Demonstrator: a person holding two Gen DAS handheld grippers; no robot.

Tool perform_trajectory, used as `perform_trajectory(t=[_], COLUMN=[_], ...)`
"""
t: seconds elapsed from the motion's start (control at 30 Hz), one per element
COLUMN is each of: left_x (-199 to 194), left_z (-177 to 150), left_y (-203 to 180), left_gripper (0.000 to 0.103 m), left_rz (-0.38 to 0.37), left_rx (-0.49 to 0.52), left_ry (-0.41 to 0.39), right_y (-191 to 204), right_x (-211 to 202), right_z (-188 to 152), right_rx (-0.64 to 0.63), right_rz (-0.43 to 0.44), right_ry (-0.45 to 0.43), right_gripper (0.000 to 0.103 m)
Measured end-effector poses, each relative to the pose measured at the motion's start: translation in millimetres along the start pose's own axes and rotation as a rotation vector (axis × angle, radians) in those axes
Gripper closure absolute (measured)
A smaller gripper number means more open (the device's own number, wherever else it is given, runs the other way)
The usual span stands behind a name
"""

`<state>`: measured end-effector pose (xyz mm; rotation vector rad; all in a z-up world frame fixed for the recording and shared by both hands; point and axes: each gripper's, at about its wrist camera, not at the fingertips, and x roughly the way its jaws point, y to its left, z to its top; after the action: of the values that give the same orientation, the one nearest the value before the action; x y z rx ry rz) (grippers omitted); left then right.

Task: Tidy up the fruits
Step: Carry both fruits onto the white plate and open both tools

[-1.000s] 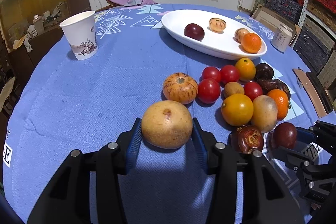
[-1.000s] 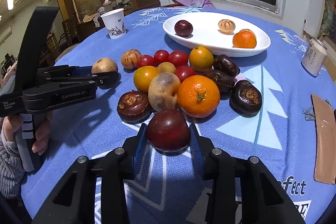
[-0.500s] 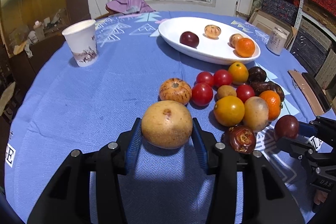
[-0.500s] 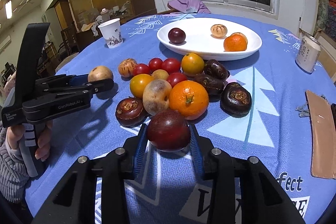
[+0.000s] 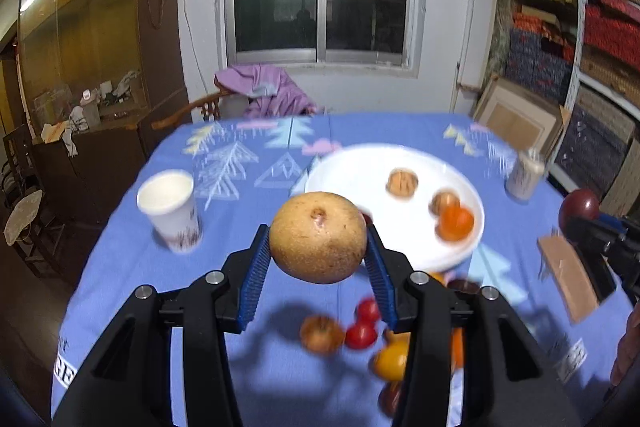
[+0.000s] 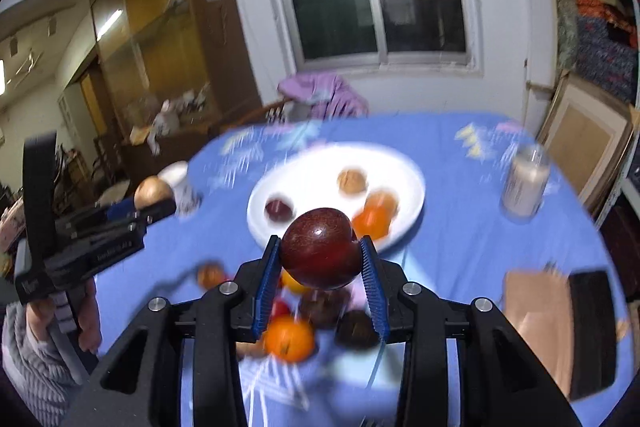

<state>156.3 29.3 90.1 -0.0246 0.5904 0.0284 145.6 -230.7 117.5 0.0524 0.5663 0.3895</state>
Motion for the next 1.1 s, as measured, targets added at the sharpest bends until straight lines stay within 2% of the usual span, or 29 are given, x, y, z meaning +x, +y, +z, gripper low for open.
perform_trajectory(t=[0.1,0.17,0.37,0.5,0.9,0.97,1.0,1.07,1.1], left_x=[14,32,113,156,222,226,225,219,216], left_z=[25,36,37,34,23,21,21,24,26], left_y=[-8,-14,-20,-19,-22,-20,-20,-18,-17], left_gripper=[0.057,0.057,0.057,0.057,0.057,0.056,0.056,0.044,0.042], left_rz=[-0.016,-0.011,0.006,-0.005,-0.063,-0.064,-0.065,-0.061,-0.060], left_rx=[-0.015,-0.017,-0.014,-0.021,-0.018,-0.027,-0.030,-0.038,-0.042], left_ry=[-0.009,-0.006,0.114,0.178,0.285,0.296,0.291,0.263,0.251], right_y=[-5,-4,14,17,14,15,15,18,18], right_x=[12,36,123,161,198,198,197,193,191], right_z=[29,39,20,6,-15,-16,-15,-13,-12], right_rx=[0.021,0.024,-0.051,-0.089,-0.102,-0.115,-0.119,-0.131,-0.131], right_rz=[0.008,0.027,0.040,0.031,-0.005,-0.020,-0.025,-0.028,-0.024], right_ry=[-0.033,-0.010,0.172,0.262,0.341,0.334,0.325,0.313,0.309], right_gripper=[0.063,0.063,0.063,0.063,0.062,0.058,0.052,0.050,0.049])
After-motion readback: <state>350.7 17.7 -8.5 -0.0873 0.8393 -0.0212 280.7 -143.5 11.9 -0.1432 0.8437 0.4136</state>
